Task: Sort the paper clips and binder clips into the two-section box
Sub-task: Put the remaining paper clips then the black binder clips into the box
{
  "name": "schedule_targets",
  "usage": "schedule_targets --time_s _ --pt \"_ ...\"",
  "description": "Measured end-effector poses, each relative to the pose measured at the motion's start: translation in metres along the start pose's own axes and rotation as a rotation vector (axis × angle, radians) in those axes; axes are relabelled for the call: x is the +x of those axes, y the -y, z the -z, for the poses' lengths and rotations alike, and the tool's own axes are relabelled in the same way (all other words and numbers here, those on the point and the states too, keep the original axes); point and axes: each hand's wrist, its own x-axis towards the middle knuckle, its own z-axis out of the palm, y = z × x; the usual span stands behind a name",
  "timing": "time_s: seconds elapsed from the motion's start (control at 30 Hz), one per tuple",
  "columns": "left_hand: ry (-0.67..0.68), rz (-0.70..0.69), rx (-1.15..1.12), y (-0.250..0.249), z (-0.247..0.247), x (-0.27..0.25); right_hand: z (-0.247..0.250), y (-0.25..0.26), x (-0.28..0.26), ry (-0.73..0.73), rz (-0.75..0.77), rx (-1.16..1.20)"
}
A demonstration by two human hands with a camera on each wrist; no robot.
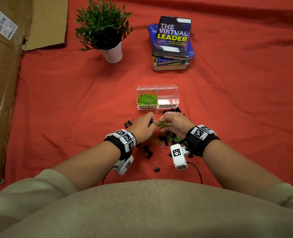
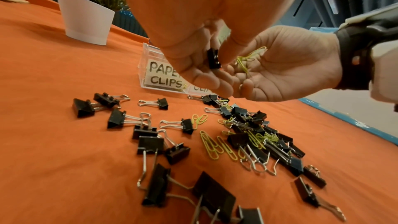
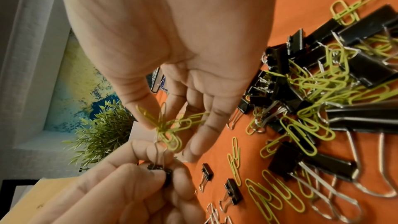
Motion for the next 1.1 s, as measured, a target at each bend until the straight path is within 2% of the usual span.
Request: schedule_targets --time_s 0.2,0.4,0.63,0.8,0.93,1.1 --pt "-0.034 -0.014 -0.026 0.001 0.005 0.001 0.003 0.000 -0.003 0.029 -0.010 0.055" --pt "-0.023 0.022 -0.168 0.005 0.004 0.001 -0.002 0.000 -0.001 0.023 -0.007 -0.049" --pt "-0.077 -0.011 -0.147 0.006 0.001 0.006 -0.004 0.001 0.001 0.049 -0.008 -0.060" --pt "-0.091 0.015 -0.189 0.010 0.001 0.010 -0.003 0.007 -0.001 0.077 -0.031 -0.045" --pt "-0.070 0.037 -0.191 0.012 0.001 0.011 -0.003 0.005 0.001 0.088 0.043 -0.150" --pt "-0.030 0.070 -0.267 0.009 0.002 0.012 -0.002 0.005 0.002 0.055 0.087 -0.114"
